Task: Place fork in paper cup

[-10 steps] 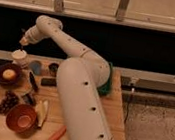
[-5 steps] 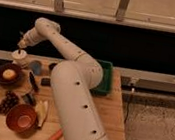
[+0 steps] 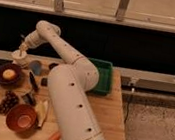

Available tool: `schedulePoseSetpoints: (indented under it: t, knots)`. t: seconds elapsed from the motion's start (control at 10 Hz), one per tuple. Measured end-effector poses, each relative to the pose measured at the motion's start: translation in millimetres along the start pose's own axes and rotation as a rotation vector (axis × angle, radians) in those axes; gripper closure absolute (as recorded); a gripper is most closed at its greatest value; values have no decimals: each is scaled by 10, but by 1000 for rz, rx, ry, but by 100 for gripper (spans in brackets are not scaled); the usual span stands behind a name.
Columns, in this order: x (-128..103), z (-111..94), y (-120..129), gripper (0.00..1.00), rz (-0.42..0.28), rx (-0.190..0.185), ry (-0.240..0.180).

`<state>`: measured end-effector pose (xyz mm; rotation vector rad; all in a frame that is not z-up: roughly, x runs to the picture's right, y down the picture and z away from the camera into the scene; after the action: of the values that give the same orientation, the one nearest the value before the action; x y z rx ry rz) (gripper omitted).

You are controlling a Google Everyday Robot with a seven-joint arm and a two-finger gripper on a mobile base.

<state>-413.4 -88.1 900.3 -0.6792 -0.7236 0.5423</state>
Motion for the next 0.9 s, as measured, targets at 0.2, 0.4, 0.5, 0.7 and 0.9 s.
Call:
schedulePoseSetpoints:
  t: [0.2, 0.4, 0.5, 0.7, 0.9]
  knots:
    - [31, 26, -2, 100, 6, -10, 4]
    - [60, 89, 23, 100, 9, -25, 16]
    - [72, 135, 51, 100, 10, -35, 24]
    - [103, 198, 94, 100, 18, -51, 35]
    - [128, 228, 121, 100, 23, -63, 42]
